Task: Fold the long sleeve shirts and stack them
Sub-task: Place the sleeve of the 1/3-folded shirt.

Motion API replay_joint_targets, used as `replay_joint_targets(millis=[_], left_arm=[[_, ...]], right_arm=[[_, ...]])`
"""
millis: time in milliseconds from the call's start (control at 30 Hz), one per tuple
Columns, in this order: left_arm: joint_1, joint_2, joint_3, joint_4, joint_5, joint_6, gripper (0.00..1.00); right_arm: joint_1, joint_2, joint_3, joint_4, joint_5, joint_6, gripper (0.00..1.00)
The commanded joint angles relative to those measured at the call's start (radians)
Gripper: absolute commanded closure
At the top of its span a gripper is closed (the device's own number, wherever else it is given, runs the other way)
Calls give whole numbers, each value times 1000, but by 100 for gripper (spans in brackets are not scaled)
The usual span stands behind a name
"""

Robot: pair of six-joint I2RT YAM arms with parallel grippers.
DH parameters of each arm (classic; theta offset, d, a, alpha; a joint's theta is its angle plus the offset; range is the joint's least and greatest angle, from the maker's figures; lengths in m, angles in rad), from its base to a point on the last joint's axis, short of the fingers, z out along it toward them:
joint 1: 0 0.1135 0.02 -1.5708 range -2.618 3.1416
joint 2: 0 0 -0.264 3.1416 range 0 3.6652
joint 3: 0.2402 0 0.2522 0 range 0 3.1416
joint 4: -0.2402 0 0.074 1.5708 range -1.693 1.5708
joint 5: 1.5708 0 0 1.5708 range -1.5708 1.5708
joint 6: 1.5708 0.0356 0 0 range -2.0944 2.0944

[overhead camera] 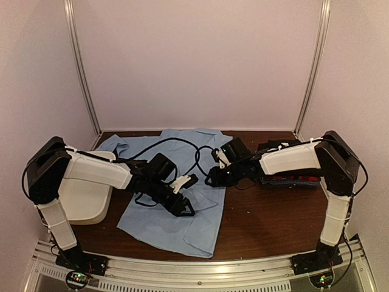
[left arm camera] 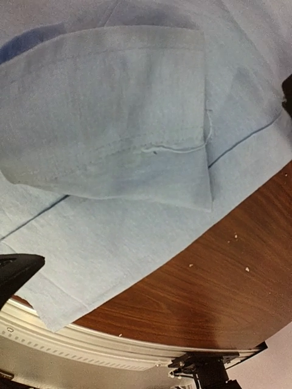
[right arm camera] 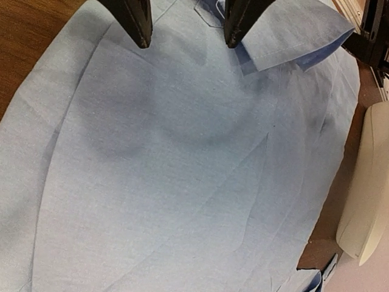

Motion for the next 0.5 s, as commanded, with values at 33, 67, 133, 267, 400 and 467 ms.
replay_joint_targets(millis=[33, 67, 133, 267, 400, 467], left_arm=[[-2, -32, 7, 38, -103, -54, 39], [-1, -40, 1, 50, -116, -70, 39], [-2, -53, -19, 80, -141, -104, 37], [2, -68, -51, 129, -184, -173, 36], [17, -80, -82, 169, -233, -252, 35], [28, -83, -98, 176, -246, -287, 35]], right_arm=[[20, 41, 34, 25, -41, -16, 58], [22, 41, 32, 28, -41, -15, 58], [24, 36, 22, 47, -49, -13, 58], [25, 27, -8, 93, -83, -10, 57], [28, 32, -29, 138, -114, -12, 53], [29, 41, -28, 155, -123, -13, 52]])
